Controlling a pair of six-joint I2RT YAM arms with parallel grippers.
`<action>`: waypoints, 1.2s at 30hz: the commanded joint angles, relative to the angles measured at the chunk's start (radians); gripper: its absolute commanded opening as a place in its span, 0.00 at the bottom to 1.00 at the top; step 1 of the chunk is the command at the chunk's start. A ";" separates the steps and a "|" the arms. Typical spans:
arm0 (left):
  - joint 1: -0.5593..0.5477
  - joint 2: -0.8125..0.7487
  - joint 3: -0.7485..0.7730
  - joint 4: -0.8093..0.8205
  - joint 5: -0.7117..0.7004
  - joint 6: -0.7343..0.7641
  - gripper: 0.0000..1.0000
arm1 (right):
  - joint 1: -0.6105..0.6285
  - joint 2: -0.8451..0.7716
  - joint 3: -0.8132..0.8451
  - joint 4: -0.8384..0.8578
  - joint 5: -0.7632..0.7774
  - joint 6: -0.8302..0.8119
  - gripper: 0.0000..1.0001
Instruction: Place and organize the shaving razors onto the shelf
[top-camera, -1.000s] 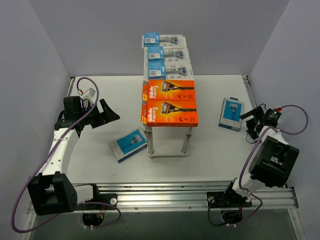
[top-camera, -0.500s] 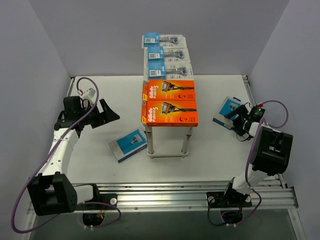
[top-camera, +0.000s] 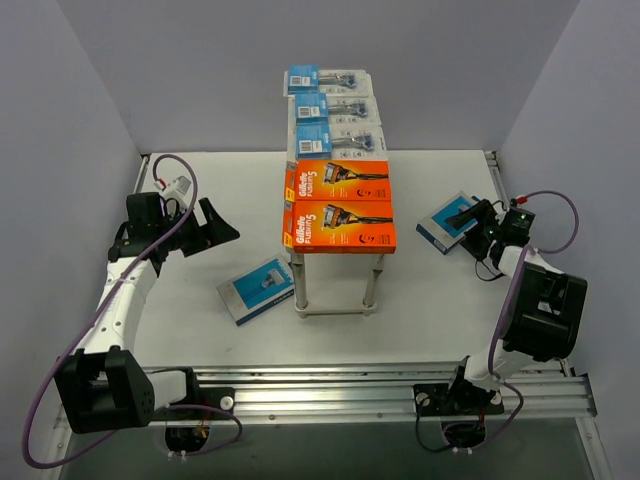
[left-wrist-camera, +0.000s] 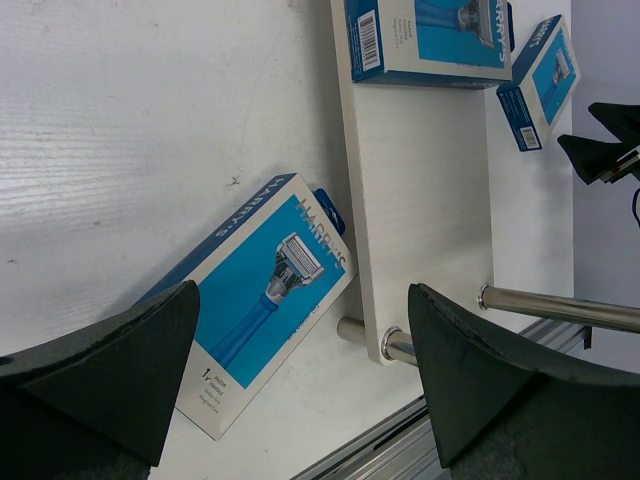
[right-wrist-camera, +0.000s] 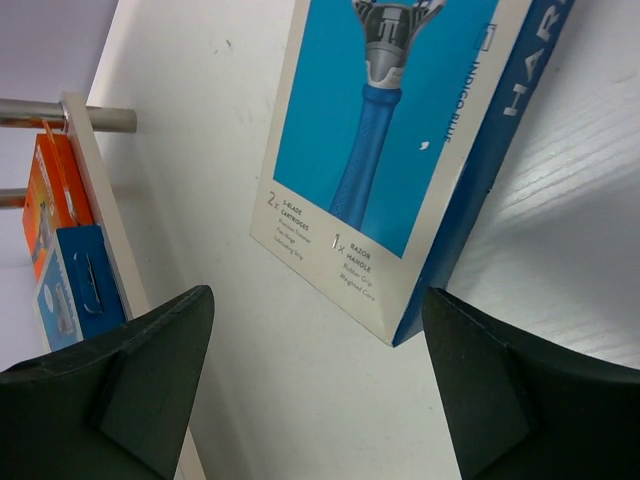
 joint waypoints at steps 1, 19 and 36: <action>-0.007 -0.024 0.006 0.012 -0.001 0.025 0.94 | -0.007 -0.008 0.002 -0.001 0.009 0.001 0.80; -0.007 -0.028 0.007 0.014 0.006 0.023 0.94 | 0.124 0.128 0.107 0.008 0.103 0.046 0.80; 0.009 -0.021 0.007 0.018 0.013 0.019 0.94 | 0.222 0.384 0.499 -0.110 0.132 0.055 0.80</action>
